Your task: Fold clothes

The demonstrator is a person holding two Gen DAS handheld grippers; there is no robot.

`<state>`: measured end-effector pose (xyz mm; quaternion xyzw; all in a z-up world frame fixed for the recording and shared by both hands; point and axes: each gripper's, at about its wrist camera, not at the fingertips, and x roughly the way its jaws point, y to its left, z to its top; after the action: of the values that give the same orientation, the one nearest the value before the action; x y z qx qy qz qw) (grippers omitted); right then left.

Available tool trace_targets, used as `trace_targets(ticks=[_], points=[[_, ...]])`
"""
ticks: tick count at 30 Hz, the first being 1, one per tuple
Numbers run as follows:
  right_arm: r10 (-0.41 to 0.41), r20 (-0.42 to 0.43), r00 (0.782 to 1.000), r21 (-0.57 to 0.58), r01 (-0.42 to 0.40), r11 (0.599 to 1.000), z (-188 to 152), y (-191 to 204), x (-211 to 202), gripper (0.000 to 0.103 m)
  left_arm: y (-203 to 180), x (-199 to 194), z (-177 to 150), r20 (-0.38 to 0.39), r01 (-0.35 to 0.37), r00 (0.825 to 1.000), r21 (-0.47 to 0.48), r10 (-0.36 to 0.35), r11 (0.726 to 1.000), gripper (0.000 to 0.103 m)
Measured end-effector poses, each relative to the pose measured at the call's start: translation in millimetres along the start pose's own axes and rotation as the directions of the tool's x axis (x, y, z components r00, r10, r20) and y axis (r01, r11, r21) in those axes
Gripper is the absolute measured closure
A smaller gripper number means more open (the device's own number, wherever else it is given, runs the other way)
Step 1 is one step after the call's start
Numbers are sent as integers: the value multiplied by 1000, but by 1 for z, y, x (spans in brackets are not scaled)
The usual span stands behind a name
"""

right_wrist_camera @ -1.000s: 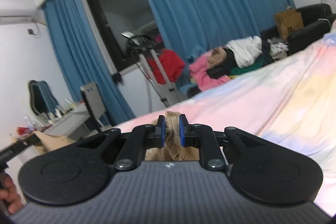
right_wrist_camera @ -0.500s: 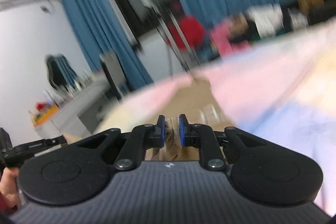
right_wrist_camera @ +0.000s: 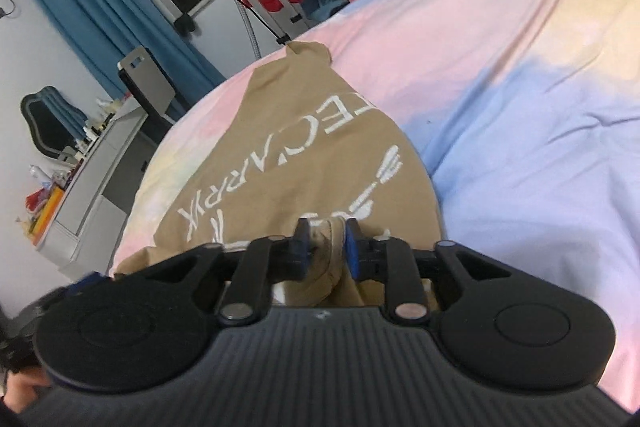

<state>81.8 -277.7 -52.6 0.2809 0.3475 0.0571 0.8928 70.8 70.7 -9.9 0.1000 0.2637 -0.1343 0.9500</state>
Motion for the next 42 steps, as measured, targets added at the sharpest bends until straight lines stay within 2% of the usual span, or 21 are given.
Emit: trace_targets(ticks=[2,3,5,7,10,12,15,17,19,20,21,27,30,34,36,39,42], points=[[-11,6,1000,3,11,1000,1,-1,-3,17,-12,-16,1,44,33,998,50,-35,998,37],[-10,17,1000,3,10,1000,1,-1,-6,10,-20,-20,1,57,56,997,74,-60,996,34],[2,38,999,-5,-2,1000,1,1,-13,12,-41,-20,-1,62,123,989,147,-133,981,32],[13,43,999,-4,-13,1000,2,3,-18,12,-65,-11,-4,32,172,983,225,-183,959,32],[-2,74,997,-26,4,1000,2,8,-25,12,-100,9,-10,-34,237,970,335,-240,912,34],[-19,89,996,-52,24,998,2,12,-27,12,-118,26,-12,-75,259,965,378,-250,889,37],[-25,92,995,-60,30,998,2,13,-26,12,-134,51,-16,-121,270,963,406,-242,873,53],[-25,88,996,-65,30,997,2,13,-24,12,-134,61,-20,-131,267,963,390,-234,881,68],[-26,85,996,-78,33,996,1,14,-21,12,-129,64,-18,-140,283,958,355,-249,891,94],[-27,84,996,-83,33,996,0,14,-20,12,-125,63,-16,-136,297,954,333,-267,895,99],[-27,83,996,-87,34,996,0,14,-19,12,-124,61,-14,-117,303,953,316,-280,899,101],[-29,85,996,-142,41,989,-3,22,-15,12,-108,31,9,29,335,938,188,-347,923,102],[-12,89,996,-224,31,974,-7,34,-16,12,-101,11,19,112,336,928,152,-354,929,102],[-17,95,995,-365,50,930,-20,56,-14,12,-93,-8,29,195,345,914,96,-357,934,102],[-65,118,991,-410,108,906,-27,63,-10,12,-90,-16,31,228,346,906,89,-357,934,102],[-174,177,969,-420,234,877,-33,69,-10,12,-88,-27,33,270,352,894,72,-358,933,102],[-228,210,951,-388,295,873,-35,68,-22,12,-85,-36,35,302,363,882,57,-363,930,102]])
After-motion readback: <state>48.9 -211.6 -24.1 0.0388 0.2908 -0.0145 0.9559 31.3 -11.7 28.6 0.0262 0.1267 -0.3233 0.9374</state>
